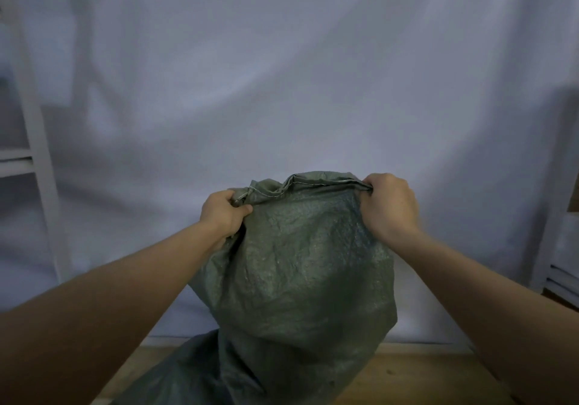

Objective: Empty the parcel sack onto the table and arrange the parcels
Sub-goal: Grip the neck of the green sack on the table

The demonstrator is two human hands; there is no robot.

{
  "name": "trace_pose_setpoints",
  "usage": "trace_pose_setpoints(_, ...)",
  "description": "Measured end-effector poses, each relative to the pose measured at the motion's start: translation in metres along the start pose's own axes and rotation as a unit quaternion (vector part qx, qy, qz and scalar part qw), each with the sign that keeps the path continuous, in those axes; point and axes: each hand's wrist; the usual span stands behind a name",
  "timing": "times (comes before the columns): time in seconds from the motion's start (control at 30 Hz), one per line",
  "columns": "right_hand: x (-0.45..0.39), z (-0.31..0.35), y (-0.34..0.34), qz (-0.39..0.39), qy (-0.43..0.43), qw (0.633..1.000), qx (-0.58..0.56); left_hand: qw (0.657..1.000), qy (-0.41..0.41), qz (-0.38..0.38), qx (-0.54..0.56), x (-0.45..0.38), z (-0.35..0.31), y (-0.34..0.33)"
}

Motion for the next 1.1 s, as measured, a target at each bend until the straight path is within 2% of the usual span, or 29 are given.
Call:
trace_pose_setpoints(0.1, -0.017, -0.013, 0.009, -0.007, -0.018, 0.999, -0.028, 0.998, -0.013, -0.027, 0.055, -0.004, -0.024, -0.012)
trace_pose_setpoints(0.5, -0.079, -0.054, 0.03, -0.038, -0.097, 0.991, -0.08, 0.989, -0.041, -0.086, 0.112, -0.039, -0.104, -0.078)
trace_pose_setpoints(0.57, -0.1, -0.051, 0.043, -0.078, -0.093, 0.988, -0.1, 0.983, -0.058, -0.102, 0.141, -0.047, -0.132, -0.085)
trace_pose_setpoints(0.67, -0.134, -0.043, 0.069, -0.183, -0.053, 0.972, -0.14, 0.964, -0.111, -0.12, 0.211, -0.059, -0.184, -0.088)
trace_pose_setpoints(0.73, -0.145, -0.043, 0.075, -0.212, -0.015, 0.966, -0.144, 0.961, -0.143, -0.124, 0.2, -0.062, -0.199, -0.084)
trace_pose_setpoints(0.8, -0.139, -0.051, 0.067, -0.143, -0.001, 0.985, -0.101, 0.98, -0.142, -0.112, 0.081, -0.061, -0.183, -0.077)
trace_pose_setpoints(0.9, -0.108, -0.066, 0.038, 0.063, -0.016, 0.998, -0.027, 0.992, -0.04, -0.051, -0.107, -0.037, -0.127, -0.068)
trace_pose_setpoints(0.93, -0.099, -0.068, 0.032, 0.1, -0.019, 0.995, -0.016, 0.991, -0.017, -0.044, -0.123, -0.029, -0.116, -0.066)
trace_pose_setpoints(0.97, -0.094, -0.066, 0.031, 0.103, -0.02, 0.994, -0.013, 0.993, -0.01, -0.044, -0.11, -0.026, -0.114, -0.064)
trace_pose_setpoints(1.0, -0.096, -0.061, 0.034, 0.074, -0.02, 0.997, -0.018, 0.995, -0.022, -0.055, -0.08, -0.025, -0.12, -0.062)
trace_pose_setpoints(1.1, -0.126, -0.04, 0.065, -0.082, -0.03, 0.992, -0.096, 0.99, -0.089, -0.111, 0.014, -0.037, -0.17, -0.05)
Point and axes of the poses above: each hand's wrist, its own x-axis away from the middle knuckle, its own y-axis out of the back of the hand, z = x × y, and after that the axes turned 3 degrees about -z, right-handed
